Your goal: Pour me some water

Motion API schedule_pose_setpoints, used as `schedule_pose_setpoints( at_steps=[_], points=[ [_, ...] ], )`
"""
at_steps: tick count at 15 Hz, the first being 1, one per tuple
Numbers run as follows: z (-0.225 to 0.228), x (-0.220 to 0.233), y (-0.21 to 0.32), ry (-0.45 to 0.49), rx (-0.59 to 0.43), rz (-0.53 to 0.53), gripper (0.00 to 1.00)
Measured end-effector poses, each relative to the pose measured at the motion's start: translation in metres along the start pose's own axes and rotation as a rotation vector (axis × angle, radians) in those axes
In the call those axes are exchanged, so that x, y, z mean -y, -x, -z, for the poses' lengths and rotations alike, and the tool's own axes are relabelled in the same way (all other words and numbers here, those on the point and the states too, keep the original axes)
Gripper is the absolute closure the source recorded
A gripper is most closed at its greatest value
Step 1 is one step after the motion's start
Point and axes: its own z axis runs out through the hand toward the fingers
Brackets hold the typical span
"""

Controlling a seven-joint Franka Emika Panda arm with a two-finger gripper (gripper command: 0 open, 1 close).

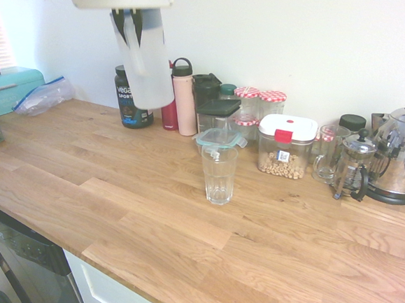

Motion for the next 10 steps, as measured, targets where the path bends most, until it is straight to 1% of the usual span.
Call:
schedule_pose_setpoints(
  at_steps=[2,5,7,10],
  points=[
    [-0.028,-0.004,0.03,0.01,0.01,-0.007,1.0],
    [-0.052,-0.016,0.07,0.02,0.002,-0.014,1.0],
    [-0.059,-0.019,0.078,0.007,-0.002,-0.03,1.0],
    [-0.068,-0.013,0.085,-0.039,-0.008,-0.047,1.0]
  ],
)
